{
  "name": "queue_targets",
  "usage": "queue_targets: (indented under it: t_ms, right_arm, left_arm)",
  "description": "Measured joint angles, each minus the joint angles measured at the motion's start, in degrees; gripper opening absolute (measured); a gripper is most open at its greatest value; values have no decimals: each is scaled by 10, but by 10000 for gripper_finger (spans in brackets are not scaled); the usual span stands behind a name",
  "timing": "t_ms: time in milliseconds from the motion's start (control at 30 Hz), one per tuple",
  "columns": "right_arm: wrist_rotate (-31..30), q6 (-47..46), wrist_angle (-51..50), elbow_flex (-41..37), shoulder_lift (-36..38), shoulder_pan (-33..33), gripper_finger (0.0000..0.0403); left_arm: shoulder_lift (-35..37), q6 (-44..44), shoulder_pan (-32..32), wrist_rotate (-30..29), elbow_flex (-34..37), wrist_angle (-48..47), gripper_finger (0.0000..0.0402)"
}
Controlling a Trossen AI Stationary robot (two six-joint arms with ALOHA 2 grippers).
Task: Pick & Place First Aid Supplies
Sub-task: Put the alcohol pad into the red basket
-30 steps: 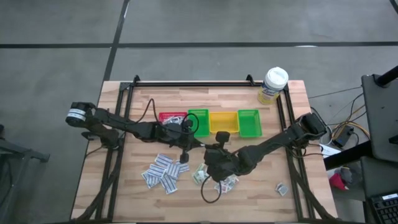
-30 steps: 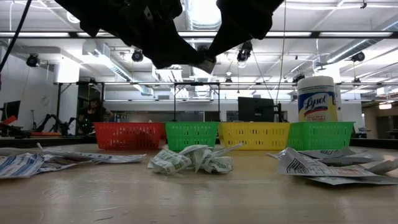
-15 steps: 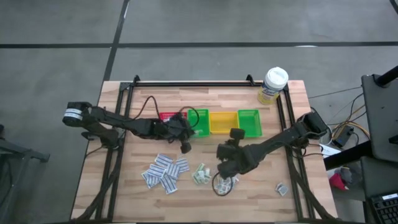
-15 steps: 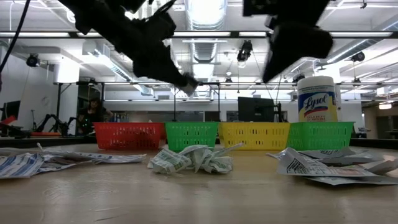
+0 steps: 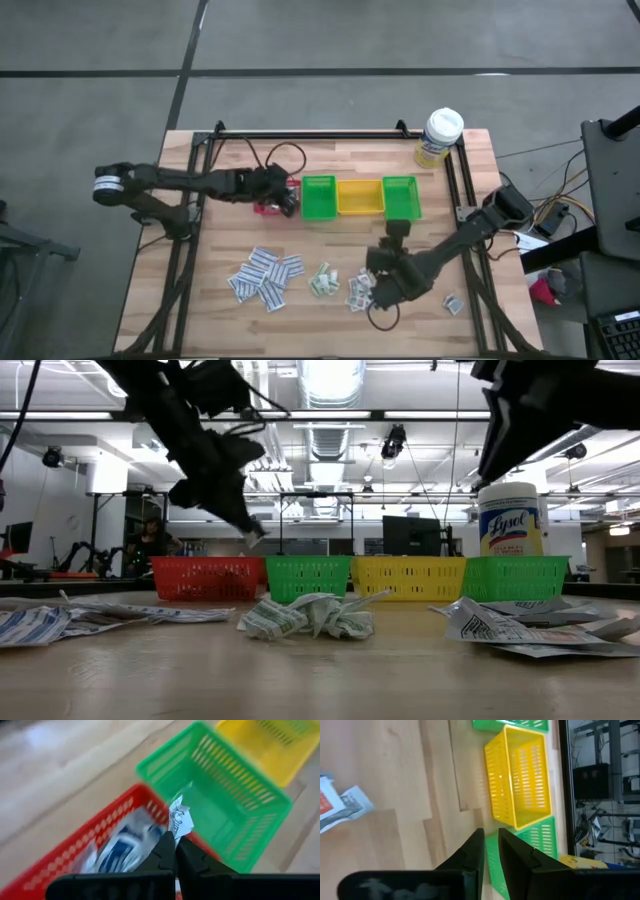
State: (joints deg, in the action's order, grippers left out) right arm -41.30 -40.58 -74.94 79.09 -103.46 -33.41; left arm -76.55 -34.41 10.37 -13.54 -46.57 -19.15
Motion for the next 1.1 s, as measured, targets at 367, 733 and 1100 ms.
queue_targets:
  t_ms: [367, 733, 1100]
  right_arm:
    - [0, -33, -14, 0, 0, -19, 54]
    - [0, -30, -14, 0, 0, -19, 54]
    - [8, -28, -15, 0, 0, -19, 54]
  left_arm:
    - [0, -65, 39, 50, 0, -65, 0]
    - [-1, -74, 39, 50, 21, -79, 3]
    - [-1, -56, 39, 47, 34, -79, 84]
